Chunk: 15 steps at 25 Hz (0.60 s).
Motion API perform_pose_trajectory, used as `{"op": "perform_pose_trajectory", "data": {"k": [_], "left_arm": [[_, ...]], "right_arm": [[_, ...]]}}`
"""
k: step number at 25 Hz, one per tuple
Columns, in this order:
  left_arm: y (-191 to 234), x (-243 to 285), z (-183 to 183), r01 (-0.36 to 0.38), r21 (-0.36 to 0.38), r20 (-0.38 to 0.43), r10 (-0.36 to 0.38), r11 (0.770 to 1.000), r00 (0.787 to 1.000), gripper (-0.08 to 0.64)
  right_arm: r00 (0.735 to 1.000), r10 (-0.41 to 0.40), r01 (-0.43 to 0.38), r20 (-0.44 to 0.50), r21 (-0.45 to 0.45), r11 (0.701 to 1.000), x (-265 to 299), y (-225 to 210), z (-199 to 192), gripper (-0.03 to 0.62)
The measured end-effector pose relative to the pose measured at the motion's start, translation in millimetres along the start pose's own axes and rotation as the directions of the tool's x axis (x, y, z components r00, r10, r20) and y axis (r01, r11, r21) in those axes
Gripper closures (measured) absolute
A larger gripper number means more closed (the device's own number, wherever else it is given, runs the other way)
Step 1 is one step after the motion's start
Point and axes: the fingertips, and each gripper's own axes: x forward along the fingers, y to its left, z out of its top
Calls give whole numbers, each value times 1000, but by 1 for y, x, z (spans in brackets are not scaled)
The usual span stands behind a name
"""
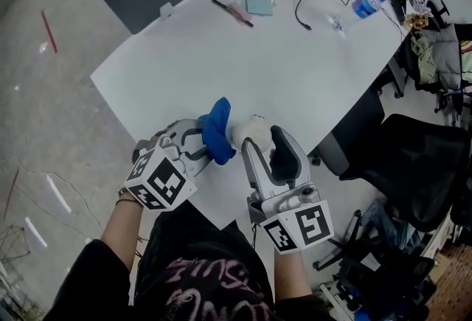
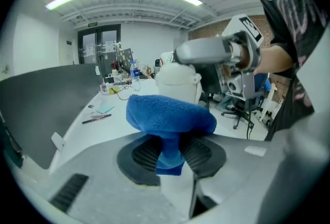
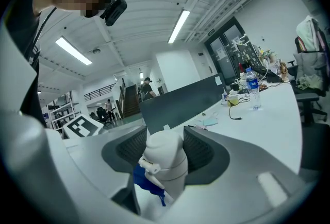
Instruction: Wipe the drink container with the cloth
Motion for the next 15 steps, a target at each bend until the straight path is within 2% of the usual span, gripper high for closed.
{"op": "perform_pose_trajectory", "data": {"k": [3,8,15], "left_arm": [[1,-18,27,-12,23,55,11,1000,998,456],[-9,-21,47,1,117,61,-8,993,998,456],[-10,-16,43,3,114,54,-10,994,998,456]], "right_arm": [[1000,5,-5,2,2,1000,-1,0,1,367],[1000,7,-7,6,4,1000,0,1,1,367],[1000,6,-6,5,4,1000,0,1,1,370]]}}
